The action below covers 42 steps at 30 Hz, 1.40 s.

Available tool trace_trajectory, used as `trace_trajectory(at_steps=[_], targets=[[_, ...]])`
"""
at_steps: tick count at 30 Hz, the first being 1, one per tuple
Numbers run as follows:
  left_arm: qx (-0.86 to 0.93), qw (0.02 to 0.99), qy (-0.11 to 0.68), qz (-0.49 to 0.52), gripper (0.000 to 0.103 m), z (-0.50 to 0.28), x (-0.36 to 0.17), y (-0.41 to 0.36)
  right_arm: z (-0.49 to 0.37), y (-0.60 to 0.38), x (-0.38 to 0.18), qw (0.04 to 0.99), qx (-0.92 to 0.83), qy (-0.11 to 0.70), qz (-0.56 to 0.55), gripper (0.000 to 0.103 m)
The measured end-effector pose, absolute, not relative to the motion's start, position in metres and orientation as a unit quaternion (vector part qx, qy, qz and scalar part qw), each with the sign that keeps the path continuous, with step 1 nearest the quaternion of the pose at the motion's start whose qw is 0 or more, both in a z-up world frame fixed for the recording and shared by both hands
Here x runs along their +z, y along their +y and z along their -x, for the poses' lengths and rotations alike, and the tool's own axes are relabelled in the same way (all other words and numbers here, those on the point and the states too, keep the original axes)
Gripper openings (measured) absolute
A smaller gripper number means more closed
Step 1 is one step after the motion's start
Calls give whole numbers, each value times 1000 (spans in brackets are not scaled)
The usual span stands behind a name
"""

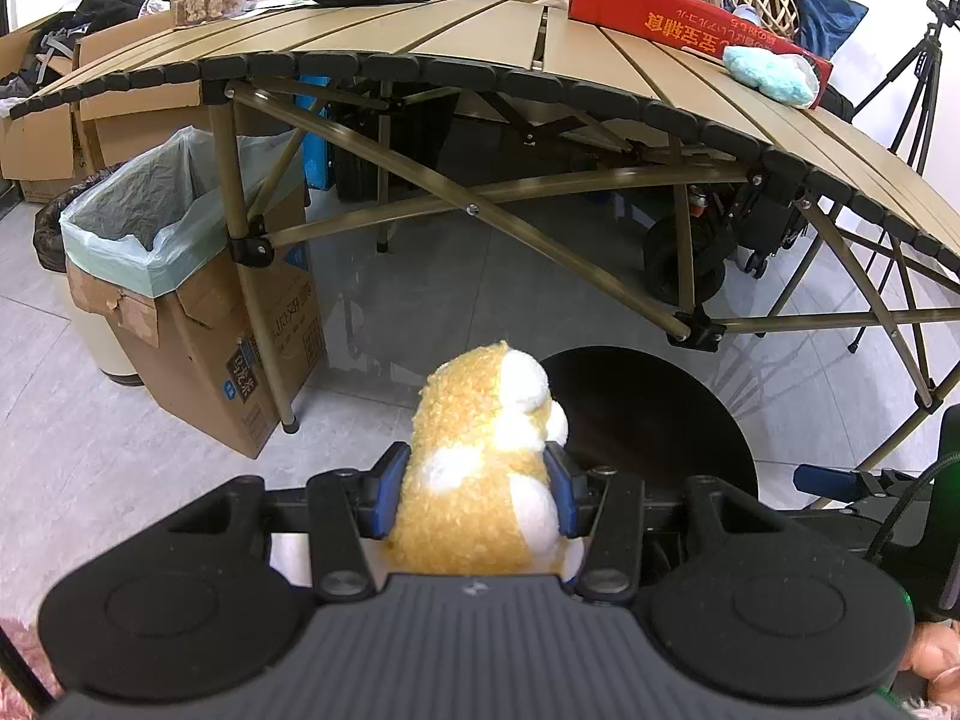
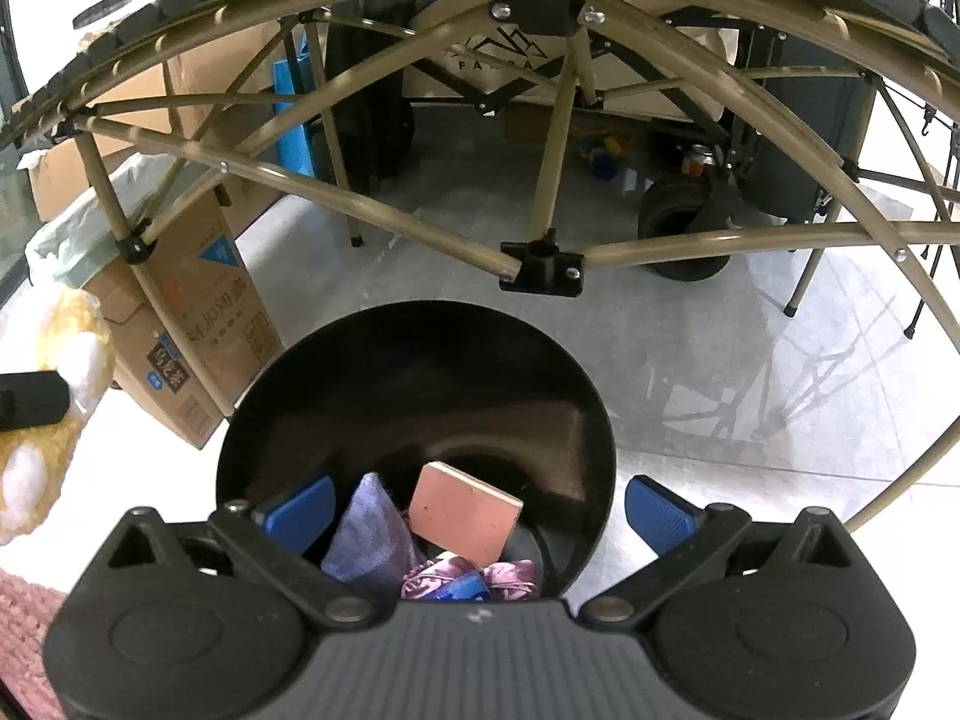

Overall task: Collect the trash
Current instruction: 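Lower the left tool over the bin and open it to drop the plush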

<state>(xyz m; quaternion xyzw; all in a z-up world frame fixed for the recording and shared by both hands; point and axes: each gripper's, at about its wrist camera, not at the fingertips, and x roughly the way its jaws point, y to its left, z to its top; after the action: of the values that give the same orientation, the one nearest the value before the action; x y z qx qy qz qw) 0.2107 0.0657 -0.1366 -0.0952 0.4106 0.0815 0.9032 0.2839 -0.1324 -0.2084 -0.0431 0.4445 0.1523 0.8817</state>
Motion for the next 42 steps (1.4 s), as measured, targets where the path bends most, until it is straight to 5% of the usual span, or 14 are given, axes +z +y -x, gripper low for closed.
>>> trace_trajectory(at_steps=[42], targets=[[-13,904,425,41,47,-283,-158,-25,-283,-246,-152,915,14,402,-31,103]])
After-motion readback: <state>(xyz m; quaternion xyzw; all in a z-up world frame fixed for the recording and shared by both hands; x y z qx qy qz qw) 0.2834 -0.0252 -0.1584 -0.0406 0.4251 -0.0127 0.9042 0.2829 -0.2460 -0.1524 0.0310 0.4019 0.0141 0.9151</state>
